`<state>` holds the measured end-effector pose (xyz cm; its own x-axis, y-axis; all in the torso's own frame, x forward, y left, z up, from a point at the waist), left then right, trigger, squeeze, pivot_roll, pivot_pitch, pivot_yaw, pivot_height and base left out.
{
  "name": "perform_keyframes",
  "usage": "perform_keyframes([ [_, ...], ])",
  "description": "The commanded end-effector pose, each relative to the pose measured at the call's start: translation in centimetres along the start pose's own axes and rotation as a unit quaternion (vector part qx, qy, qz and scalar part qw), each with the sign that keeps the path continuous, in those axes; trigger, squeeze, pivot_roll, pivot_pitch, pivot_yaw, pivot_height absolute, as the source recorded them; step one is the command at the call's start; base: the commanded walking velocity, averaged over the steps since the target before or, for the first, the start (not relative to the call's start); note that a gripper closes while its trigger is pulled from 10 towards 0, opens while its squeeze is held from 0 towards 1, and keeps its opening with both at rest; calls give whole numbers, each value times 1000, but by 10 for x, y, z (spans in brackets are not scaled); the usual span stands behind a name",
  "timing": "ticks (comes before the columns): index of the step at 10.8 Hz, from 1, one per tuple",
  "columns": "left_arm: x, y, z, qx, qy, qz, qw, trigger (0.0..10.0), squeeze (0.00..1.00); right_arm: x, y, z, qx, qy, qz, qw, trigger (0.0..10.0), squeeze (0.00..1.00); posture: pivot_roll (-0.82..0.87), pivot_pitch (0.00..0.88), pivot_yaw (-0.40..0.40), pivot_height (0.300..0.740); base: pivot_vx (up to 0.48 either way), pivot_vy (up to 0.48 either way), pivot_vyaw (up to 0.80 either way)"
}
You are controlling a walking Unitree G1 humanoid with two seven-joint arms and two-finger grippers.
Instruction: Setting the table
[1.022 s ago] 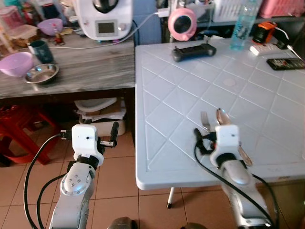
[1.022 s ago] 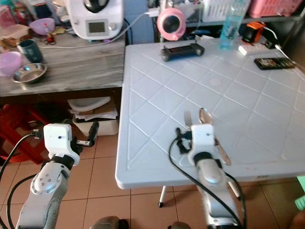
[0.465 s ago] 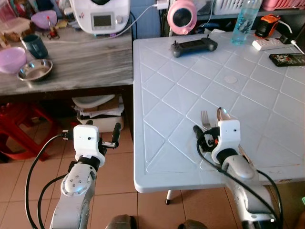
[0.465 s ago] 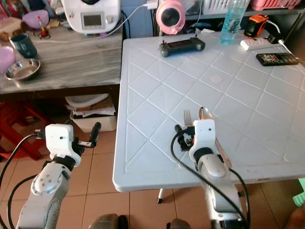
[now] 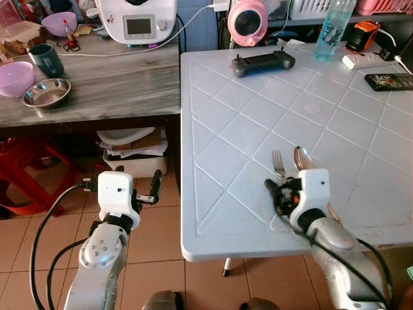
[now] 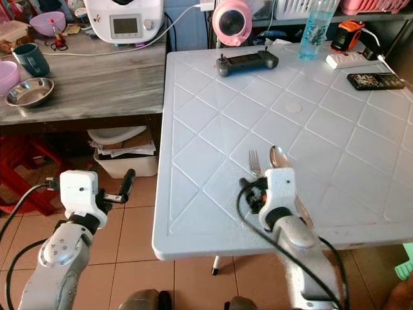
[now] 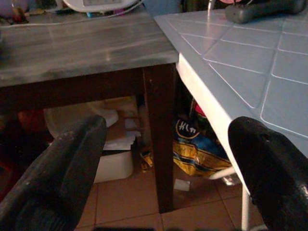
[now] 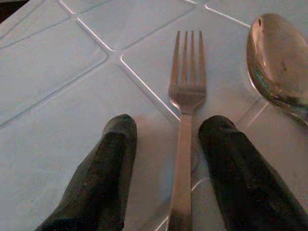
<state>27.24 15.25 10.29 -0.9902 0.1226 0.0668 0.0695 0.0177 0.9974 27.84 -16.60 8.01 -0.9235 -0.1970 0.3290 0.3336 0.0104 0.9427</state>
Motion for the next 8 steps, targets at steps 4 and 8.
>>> perform_keyframes([
  [4, 3, -1, -3, -4, -14, 14, 1000, 10000, 0, 11, -44, -5, -53, 6, 122, 991, 1412, 0, 32, 128, 79, 740, 0, 0, 0],
  [8, 10, -9, -1, -7, -26, 40, 999, 10000, 0, 17, -57, 3, -62, 31, 170, 983, 0, 0, 41, 143, 84, 740, 0, 0, 0],
])
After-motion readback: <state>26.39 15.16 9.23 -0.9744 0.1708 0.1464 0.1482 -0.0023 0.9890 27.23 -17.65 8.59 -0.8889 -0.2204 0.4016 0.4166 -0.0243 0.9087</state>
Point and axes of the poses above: a point about 5 cm out from each wrist's last joint towards the gripper, its own x axis pointing back from the gripper into the wrist, its own y axis along the axis of the wrist's last joint, z = x × y, the point moved 4 cm from there along -x, pointing out of the wrist towards the gripper, and after that the axes turned 3 degrees about x, right-handed, at the moved point
